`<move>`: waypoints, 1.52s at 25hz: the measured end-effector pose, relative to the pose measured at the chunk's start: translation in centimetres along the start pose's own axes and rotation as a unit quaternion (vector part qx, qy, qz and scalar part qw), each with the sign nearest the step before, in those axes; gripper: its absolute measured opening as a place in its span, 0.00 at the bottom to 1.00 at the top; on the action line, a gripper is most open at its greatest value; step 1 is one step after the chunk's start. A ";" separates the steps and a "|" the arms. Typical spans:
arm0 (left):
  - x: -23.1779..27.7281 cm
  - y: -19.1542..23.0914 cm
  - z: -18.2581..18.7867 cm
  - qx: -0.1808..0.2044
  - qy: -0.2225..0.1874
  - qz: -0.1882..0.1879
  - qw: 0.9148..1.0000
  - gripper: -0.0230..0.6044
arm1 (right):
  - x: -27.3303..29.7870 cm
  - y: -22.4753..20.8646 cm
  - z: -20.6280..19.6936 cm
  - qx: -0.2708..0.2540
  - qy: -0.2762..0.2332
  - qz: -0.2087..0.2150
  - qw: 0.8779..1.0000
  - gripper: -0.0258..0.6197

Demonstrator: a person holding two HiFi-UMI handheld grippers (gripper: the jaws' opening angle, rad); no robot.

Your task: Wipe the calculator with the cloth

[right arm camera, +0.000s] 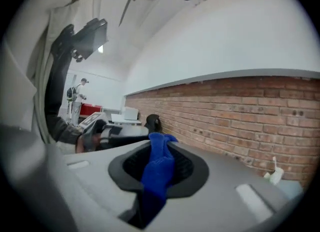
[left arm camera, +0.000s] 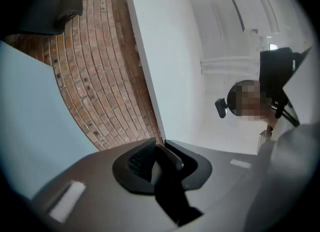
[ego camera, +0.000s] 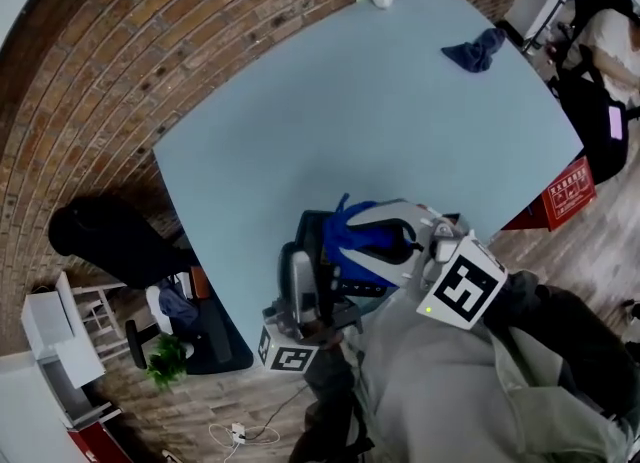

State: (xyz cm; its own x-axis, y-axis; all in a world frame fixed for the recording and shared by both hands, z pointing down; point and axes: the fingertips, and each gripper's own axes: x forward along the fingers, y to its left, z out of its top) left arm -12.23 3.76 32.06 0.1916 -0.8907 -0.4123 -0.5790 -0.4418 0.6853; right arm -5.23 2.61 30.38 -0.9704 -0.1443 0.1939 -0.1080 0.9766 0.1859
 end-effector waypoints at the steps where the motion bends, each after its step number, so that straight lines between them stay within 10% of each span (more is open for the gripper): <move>1: 0.3 -0.1 -0.7 0.002 0.012 0.000 1.000 0.12 | 0.6 -0.2 0.3 0.006 -0.002 -0.006 1.000 0.14; 14: -0.9 1.7 0.3 0.010 -0.018 0.033 0.999 0.12 | -1.5 2.0 -4.0 0.026 0.103 0.048 0.993 0.14; 20: 1.1 -1.7 -1.7 0.046 0.030 -0.044 0.998 0.12 | -0.8 -4.2 -0.7 0.140 -0.031 -0.056 0.988 0.14; 25: 0.1 -0.8 -0.3 0.036 -0.011 -0.022 0.999 0.12 | 0.2 -4.2 -1.5 0.191 -0.024 0.005 0.981 0.14; 32: -1.4 -0.4 2.9 0.061 -0.050 -0.031 0.996 0.11 | -3.0 -2.9 -6.2 0.349 0.019 0.097 0.932 0.14; 38: 0.8 -2.9 -0.9 0.026 0.004 -0.098 0.995 0.11 | -1.3 -4.9 -1.7 0.377 -0.089 0.085 0.918 0.14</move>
State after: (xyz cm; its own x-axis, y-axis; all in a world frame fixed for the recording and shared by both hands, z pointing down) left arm -9.68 4.27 30.24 0.3112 -0.7887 -0.5302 -0.5705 -0.6012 0.5595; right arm -3.05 -2.27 30.82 -0.9997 -0.0163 -0.0153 -0.0048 0.8247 -0.5656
